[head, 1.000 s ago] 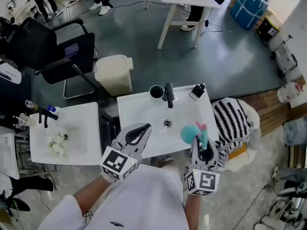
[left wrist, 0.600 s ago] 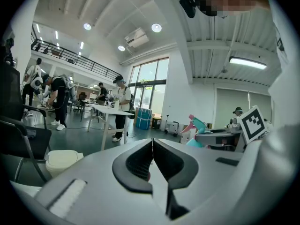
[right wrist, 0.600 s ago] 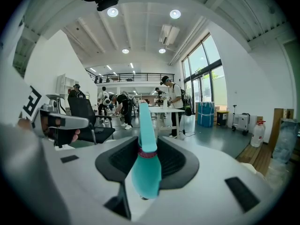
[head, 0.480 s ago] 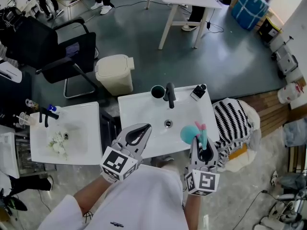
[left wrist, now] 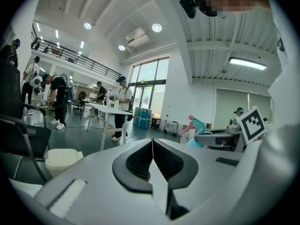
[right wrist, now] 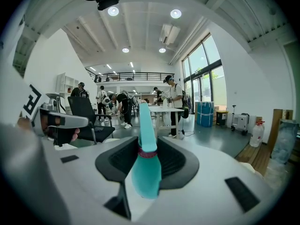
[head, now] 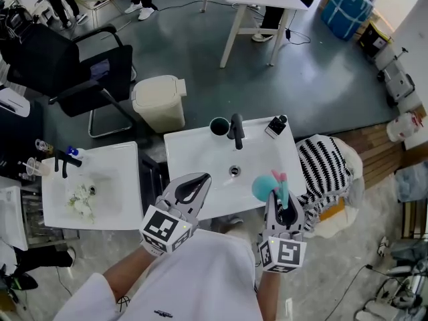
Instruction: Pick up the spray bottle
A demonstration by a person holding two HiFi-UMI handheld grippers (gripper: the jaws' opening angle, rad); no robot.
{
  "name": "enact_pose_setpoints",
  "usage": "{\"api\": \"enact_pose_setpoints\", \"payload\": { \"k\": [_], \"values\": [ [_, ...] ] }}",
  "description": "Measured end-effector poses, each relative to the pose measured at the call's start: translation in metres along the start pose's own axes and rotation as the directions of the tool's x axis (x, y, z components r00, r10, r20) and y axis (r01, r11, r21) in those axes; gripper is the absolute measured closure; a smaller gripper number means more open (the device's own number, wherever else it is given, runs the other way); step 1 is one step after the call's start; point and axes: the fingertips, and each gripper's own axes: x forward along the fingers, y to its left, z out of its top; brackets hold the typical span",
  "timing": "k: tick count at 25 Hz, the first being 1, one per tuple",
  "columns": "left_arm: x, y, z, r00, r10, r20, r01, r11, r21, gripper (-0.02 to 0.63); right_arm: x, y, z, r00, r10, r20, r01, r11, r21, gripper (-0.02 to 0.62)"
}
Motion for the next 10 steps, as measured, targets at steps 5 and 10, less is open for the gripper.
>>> {"api": "enact_pose_setpoints", "payload": {
  "k": [5,10],
  "values": [
    [0.0021,-0.0048,-0.0026,1.0,-0.015,-0.009,0.015,1.0,-0.001,0.6,-0.0048,-0.0016,-0.0042,1.0,-0.01,-0.006,0.011,1.0,0.014,0.476],
    [0.0061,-0.0093,-0.0031,1.0,-0.024,-0.011,0.024,1.0,-0.001,0.6,-0.0069,-0.0056,-0.0058,1.0,-0.016,-0.007,0.016,1.0,0.014,0.476]
  ]
}}
